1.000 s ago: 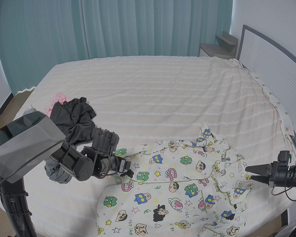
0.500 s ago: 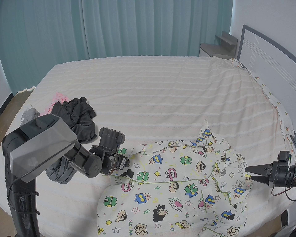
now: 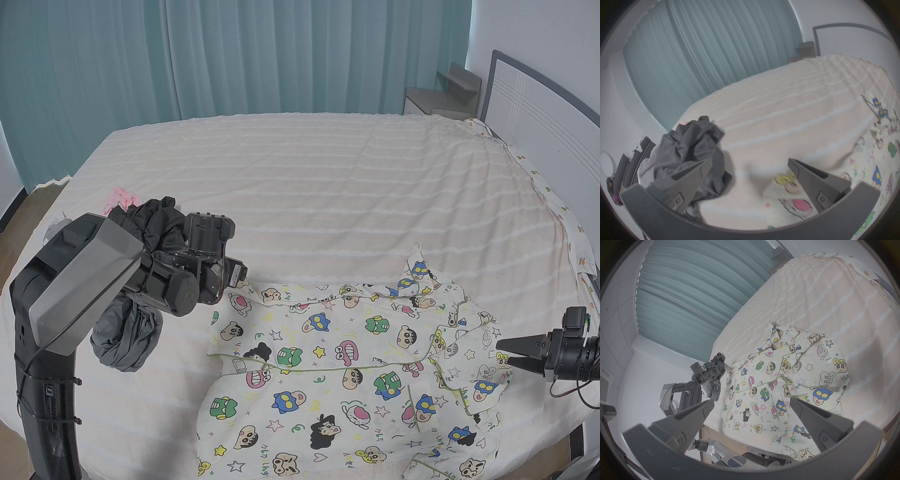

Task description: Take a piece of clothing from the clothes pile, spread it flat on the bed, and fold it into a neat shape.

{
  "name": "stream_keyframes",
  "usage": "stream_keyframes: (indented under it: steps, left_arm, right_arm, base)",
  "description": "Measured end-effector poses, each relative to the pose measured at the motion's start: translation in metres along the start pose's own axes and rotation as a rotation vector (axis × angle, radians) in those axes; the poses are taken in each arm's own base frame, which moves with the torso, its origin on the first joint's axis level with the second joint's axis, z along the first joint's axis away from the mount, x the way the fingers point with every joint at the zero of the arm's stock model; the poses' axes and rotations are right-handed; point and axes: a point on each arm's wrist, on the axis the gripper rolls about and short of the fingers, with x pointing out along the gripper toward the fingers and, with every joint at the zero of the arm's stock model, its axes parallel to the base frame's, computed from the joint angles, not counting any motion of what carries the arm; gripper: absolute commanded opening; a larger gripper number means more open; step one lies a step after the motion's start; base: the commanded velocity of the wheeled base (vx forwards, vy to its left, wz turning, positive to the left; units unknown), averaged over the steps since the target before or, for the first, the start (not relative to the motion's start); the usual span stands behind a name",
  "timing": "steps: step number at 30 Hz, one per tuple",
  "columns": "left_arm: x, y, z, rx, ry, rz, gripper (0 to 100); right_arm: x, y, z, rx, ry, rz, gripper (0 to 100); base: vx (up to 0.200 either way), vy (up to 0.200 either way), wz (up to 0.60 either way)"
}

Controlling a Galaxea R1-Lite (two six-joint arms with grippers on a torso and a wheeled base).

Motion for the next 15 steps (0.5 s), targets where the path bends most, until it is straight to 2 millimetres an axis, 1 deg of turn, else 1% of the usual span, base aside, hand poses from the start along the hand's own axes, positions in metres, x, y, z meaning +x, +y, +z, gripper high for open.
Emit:
stream_keyframes:
  steps: [3, 6, 8, 12, 15]
  left_arm:
    - [0.013, 0.017, 0.007, -0.037, -0.020, 0.053, 100]
    - [0.026, 0.035, 0.006, -0.084, -0.016, 0.100, 100]
    - [0.029, 0.040, 0.005, -0.116, -0.014, 0.111, 100]
    - [0.027, 0.043, 0.002, -0.183, 0.035, 0.095, 100]
    - [0.018, 0.042, 0.003, -0.229, 0.091, 0.034, 100]
  right_arm:
    - [0.000, 0.000, -0.001, -0.001, 0.002, 0.000, 100]
    - [0.000, 0.000, 0.000, -0.002, 0.003, -0.001, 100]
    - [0.001, -0.001, 0.000, -0.001, 0.003, -0.002, 100]
    - [0.001, -0.001, 0.000, 0.000, 0.005, -0.002, 100]
    - [0.001, -0.001, 0.000, 0.002, 0.006, -0.003, 100]
  base:
    - [0.000, 0.000, 0.00]
    - [0.000, 0.000, 0.00]
    - [0.000, 0.000, 0.00]
    - [0.000, 0.000, 0.00]
    - [0.000, 0.000, 0.00]
